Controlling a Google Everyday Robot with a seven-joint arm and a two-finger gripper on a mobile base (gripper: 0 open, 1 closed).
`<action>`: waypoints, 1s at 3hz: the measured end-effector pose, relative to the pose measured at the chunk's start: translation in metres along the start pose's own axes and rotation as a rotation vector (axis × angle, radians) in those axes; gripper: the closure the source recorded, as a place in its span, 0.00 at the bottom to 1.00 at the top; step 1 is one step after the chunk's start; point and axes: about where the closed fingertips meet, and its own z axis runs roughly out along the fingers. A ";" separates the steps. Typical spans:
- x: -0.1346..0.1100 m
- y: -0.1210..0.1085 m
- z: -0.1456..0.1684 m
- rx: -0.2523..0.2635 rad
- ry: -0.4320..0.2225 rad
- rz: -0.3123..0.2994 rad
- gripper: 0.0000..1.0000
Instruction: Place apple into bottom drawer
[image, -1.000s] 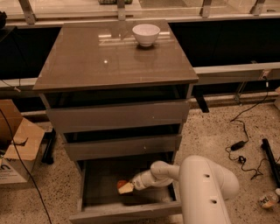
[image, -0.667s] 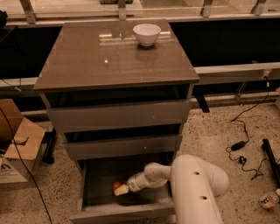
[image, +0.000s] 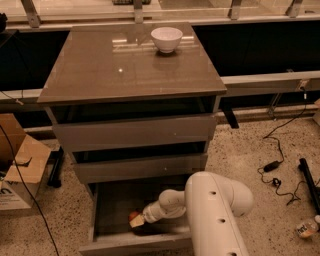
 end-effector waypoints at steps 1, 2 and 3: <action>0.007 -0.001 -0.004 0.036 0.000 0.006 0.11; 0.007 -0.001 -0.004 0.038 0.000 0.006 0.00; 0.007 -0.001 -0.004 0.038 0.000 0.006 0.00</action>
Offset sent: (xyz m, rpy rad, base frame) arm -0.0043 -0.0056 -0.0004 -0.0250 -0.0118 -0.0184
